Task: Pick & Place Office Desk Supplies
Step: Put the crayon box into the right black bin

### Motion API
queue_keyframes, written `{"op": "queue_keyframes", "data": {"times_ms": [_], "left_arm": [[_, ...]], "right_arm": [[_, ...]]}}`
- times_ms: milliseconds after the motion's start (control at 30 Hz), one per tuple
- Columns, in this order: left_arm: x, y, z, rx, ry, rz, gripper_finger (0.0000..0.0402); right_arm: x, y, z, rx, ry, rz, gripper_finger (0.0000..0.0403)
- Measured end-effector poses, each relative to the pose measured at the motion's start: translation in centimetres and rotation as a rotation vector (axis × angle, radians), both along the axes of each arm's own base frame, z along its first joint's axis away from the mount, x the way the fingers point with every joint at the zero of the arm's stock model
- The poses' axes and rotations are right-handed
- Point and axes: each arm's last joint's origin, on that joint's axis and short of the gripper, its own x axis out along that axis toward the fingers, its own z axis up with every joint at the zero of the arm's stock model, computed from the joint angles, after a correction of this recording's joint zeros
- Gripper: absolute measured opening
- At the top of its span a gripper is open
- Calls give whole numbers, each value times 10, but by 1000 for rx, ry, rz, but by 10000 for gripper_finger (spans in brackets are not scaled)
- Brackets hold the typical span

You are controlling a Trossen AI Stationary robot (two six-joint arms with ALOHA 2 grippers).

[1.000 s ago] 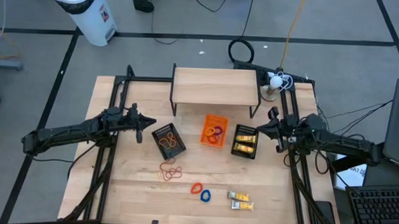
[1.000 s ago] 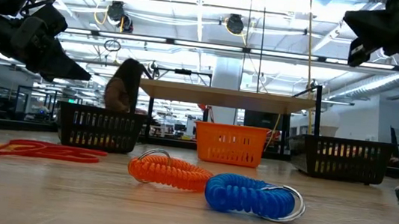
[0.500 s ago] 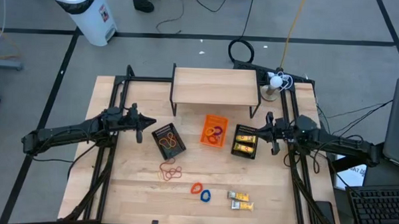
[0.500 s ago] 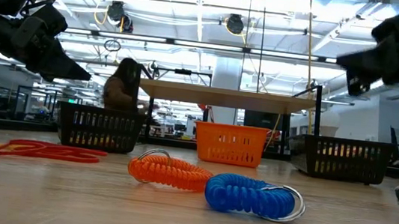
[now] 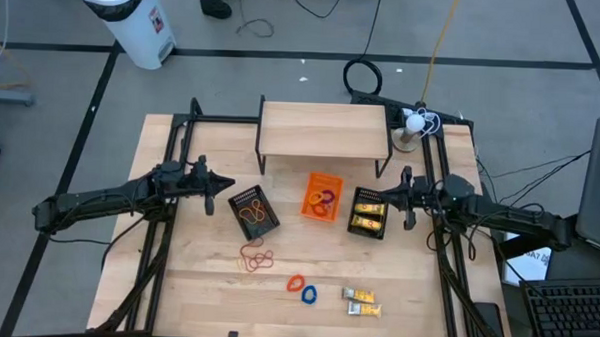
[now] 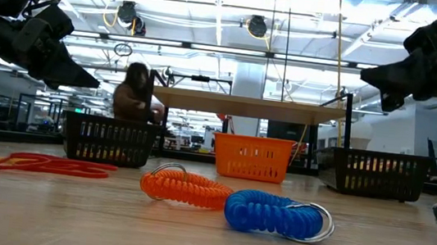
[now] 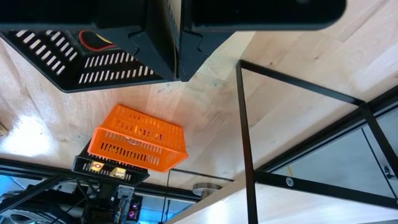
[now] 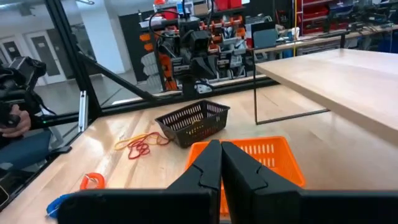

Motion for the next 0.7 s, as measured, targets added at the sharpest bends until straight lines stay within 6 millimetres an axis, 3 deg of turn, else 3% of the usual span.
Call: {"op": "queue_keyframes", "data": {"times_ms": [533,700], "left_arm": [[0,0,-1,15,13,-5,19],[1,0,-3,-4,30,-2,19]], "right_arm": [[0,0,7,-11,-64,6,0],[4,6,6,13,66,78,0]]}}
